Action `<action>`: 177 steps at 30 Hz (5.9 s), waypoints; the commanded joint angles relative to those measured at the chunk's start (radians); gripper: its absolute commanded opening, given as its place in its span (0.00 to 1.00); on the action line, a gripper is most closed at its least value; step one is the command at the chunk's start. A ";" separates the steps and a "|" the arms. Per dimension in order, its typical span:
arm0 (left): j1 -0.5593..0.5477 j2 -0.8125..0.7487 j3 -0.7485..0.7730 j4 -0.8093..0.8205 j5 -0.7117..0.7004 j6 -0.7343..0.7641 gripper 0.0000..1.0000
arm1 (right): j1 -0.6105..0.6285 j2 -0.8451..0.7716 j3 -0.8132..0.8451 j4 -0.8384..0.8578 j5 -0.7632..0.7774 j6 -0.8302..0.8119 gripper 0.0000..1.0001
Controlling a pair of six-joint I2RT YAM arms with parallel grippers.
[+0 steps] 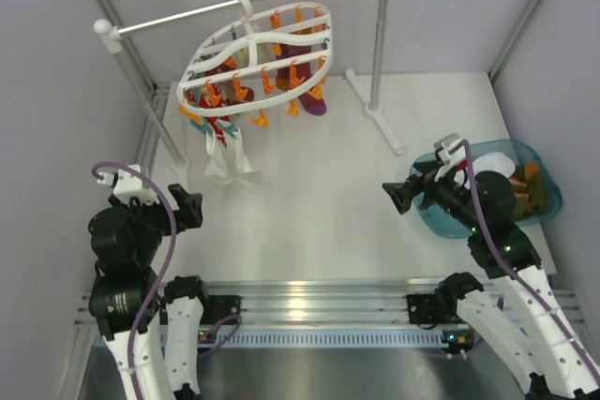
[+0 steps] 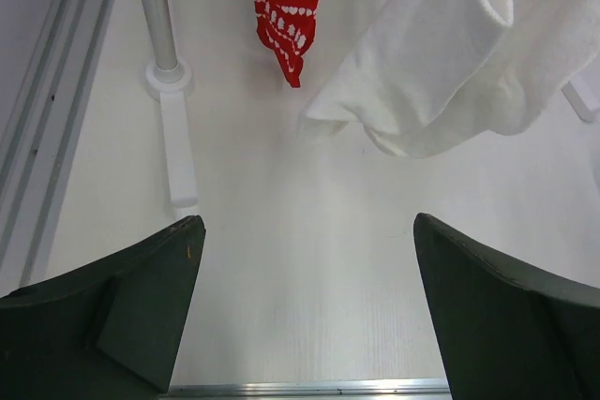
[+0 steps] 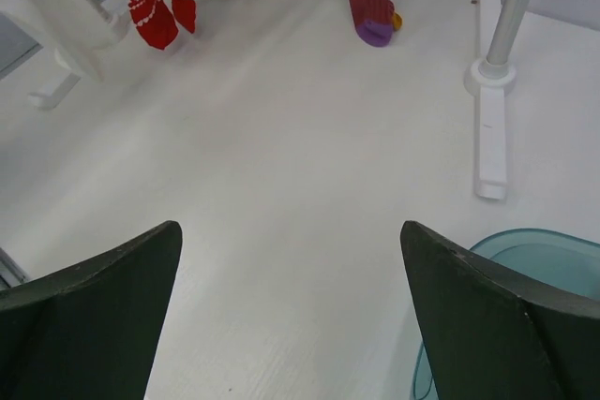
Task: Clip the socks to the hanger
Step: Open the clamp at the hanger.
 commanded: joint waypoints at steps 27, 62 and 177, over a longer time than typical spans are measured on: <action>0.004 -0.114 -0.138 0.598 0.686 -0.408 0.93 | 0.451 0.461 0.207 0.664 -0.063 0.036 0.83; 0.002 -0.094 -0.242 0.855 0.691 -0.633 0.89 | 0.623 0.935 0.554 0.877 0.204 -0.202 0.57; -0.312 0.367 -0.038 0.932 0.229 -0.668 0.43 | 0.725 1.083 0.871 0.500 0.336 -0.202 0.00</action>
